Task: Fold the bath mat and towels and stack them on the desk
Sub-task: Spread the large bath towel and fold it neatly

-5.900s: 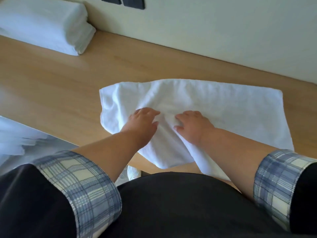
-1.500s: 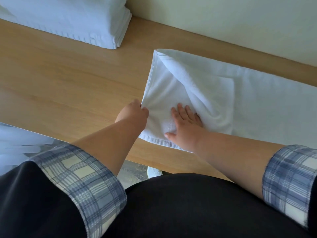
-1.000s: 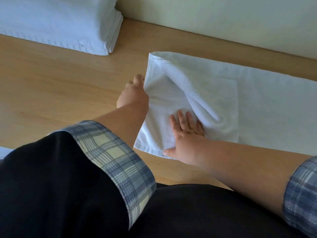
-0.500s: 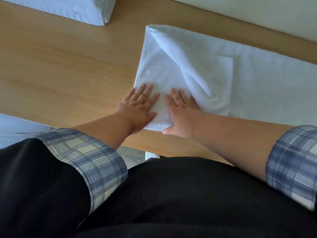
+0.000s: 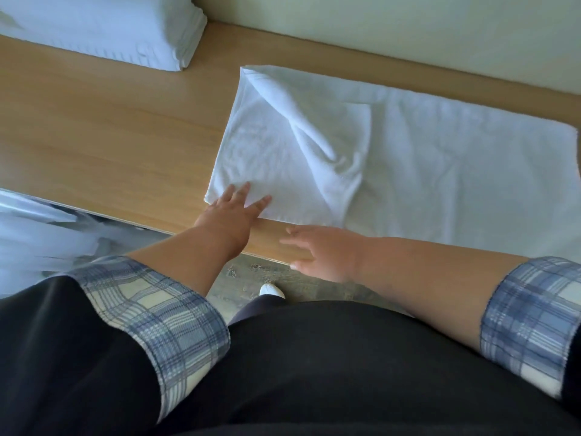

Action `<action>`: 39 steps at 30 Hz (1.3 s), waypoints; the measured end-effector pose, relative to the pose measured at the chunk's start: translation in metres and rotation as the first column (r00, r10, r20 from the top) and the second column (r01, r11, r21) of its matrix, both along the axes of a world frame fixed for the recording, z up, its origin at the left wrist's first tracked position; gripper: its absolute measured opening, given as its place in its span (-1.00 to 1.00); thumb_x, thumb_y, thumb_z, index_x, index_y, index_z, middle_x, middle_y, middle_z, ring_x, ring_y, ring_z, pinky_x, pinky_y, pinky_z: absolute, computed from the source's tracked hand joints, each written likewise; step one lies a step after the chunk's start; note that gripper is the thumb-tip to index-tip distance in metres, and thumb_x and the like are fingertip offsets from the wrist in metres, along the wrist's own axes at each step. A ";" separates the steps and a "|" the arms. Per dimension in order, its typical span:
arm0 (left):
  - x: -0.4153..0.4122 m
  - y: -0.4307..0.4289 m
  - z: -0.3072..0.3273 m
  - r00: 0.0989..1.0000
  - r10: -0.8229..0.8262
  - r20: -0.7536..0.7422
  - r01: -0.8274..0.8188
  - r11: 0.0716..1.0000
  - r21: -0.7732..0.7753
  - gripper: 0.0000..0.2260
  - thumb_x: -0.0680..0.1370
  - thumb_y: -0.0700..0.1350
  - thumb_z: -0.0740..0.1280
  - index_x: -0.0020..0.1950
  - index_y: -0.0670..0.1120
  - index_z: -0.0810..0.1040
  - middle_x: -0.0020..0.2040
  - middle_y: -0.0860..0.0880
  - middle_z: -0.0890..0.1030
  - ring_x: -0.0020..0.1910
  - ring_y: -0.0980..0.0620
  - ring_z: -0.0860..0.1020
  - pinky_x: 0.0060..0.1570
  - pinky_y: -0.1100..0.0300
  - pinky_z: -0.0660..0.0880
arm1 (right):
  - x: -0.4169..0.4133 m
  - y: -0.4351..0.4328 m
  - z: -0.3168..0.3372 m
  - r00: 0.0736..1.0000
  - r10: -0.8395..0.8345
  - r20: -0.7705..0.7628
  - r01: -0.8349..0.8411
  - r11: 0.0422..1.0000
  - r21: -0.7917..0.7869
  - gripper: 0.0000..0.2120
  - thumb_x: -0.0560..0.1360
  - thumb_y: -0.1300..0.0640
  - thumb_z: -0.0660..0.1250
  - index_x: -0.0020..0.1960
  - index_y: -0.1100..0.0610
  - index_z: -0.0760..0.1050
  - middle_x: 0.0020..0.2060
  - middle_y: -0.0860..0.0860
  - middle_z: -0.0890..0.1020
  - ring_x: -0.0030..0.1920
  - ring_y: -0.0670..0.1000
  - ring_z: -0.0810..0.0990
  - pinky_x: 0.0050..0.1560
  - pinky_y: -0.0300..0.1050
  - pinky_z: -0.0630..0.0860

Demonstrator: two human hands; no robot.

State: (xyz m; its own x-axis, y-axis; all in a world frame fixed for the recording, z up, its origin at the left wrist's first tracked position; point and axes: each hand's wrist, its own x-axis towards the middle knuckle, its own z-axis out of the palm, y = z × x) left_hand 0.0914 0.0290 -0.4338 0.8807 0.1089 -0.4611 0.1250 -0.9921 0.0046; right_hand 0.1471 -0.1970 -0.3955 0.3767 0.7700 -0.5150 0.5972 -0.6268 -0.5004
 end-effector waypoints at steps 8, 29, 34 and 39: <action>0.004 -0.020 0.027 0.990 0.122 -0.077 -0.130 0.987 -0.100 -0.36 0.57 -0.19 0.08 0.60 0.15 -0.01 0.62 0.01 -0.03 0.57 -0.07 0.01 0.45 -0.09 0.19 | 0.066 -0.023 0.028 0.510 -0.842 -0.177 0.839 0.440 0.320 -0.69 0.57 -0.02 0.29 0.29 0.02 0.50 0.23 -0.09 0.58 0.15 -0.11 0.53 0.07 -0.33 0.35; 0.178 0.074 0.040 0.412 0.403 -0.817 -0.667 -0.477 -0.572 -0.37 0.56 0.40 0.04 0.18 -0.09 0.56 0.06 -0.10 0.69 -0.01 -0.10 0.68 -0.07 0.02 0.62 | 0.070 0.106 0.049 0.754 -0.586 -0.297 0.656 0.689 0.308 -0.80 0.48 0.09 0.24 -0.11 -0.20 0.54 -0.37 -0.18 0.48 -0.38 -0.20 0.42 -0.32 -0.26 0.38; 0.217 0.118 0.025 0.454 0.441 -0.774 -0.685 -0.383 -0.620 -0.61 0.59 0.18 0.28 0.19 -0.09 0.61 0.04 -0.10 0.71 0.01 -0.10 0.68 -0.09 0.02 0.61 | 0.059 0.141 0.018 0.960 -0.273 -0.052 0.278 0.952 0.128 -0.51 0.55 0.09 0.18 0.44 -0.25 0.38 -0.15 -0.26 0.39 -0.08 -0.23 0.38 -0.03 -0.30 0.36; 0.253 0.136 0.013 0.479 0.517 -0.710 -0.670 -0.308 -0.676 -0.75 0.58 -0.04 0.40 0.17 -0.15 0.59 0.01 -0.11 0.71 -0.08 -0.10 0.70 -0.22 -0.01 0.64 | 0.056 0.159 0.002 0.997 -0.078 0.002 0.078 0.994 0.081 -0.51 0.55 0.11 0.12 0.45 -0.16 0.39 -0.07 -0.18 0.43 -0.06 -0.08 0.42 -0.03 -0.15 0.37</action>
